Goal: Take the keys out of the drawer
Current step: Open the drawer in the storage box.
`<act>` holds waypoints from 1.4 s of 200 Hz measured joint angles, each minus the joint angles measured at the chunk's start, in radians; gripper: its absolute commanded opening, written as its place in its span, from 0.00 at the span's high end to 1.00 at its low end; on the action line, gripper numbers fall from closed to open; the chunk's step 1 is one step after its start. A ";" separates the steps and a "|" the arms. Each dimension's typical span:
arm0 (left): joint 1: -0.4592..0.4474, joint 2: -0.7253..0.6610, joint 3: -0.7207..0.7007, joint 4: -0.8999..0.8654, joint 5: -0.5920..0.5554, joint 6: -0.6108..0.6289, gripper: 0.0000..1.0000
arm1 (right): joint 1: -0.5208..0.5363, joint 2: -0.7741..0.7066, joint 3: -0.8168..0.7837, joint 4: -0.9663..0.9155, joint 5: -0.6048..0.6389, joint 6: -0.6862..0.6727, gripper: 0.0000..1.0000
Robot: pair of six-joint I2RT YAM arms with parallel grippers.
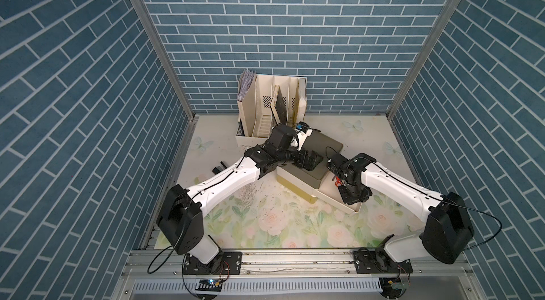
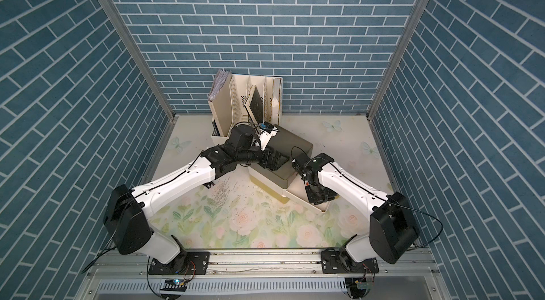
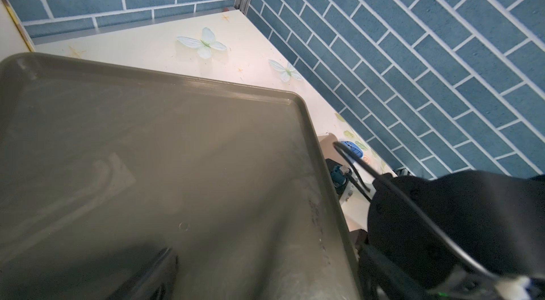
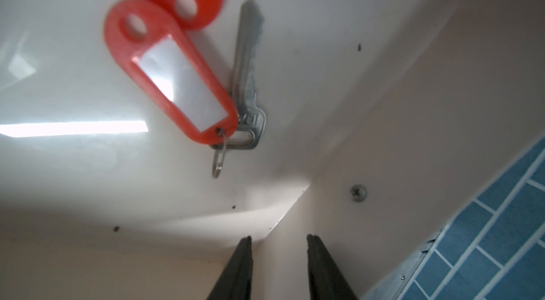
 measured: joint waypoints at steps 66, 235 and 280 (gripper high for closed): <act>0.000 0.000 0.000 0.000 0.000 0.001 0.00 | -0.214 -0.159 -0.025 0.177 -0.019 0.008 0.70; 0.000 0.001 0.000 0.001 0.000 0.003 0.00 | -0.232 0.032 0.019 0.208 0.099 -0.034 0.70; 0.000 0.000 -0.006 0.013 -0.001 0.003 0.00 | -0.221 0.020 -0.008 0.219 0.088 -0.033 0.71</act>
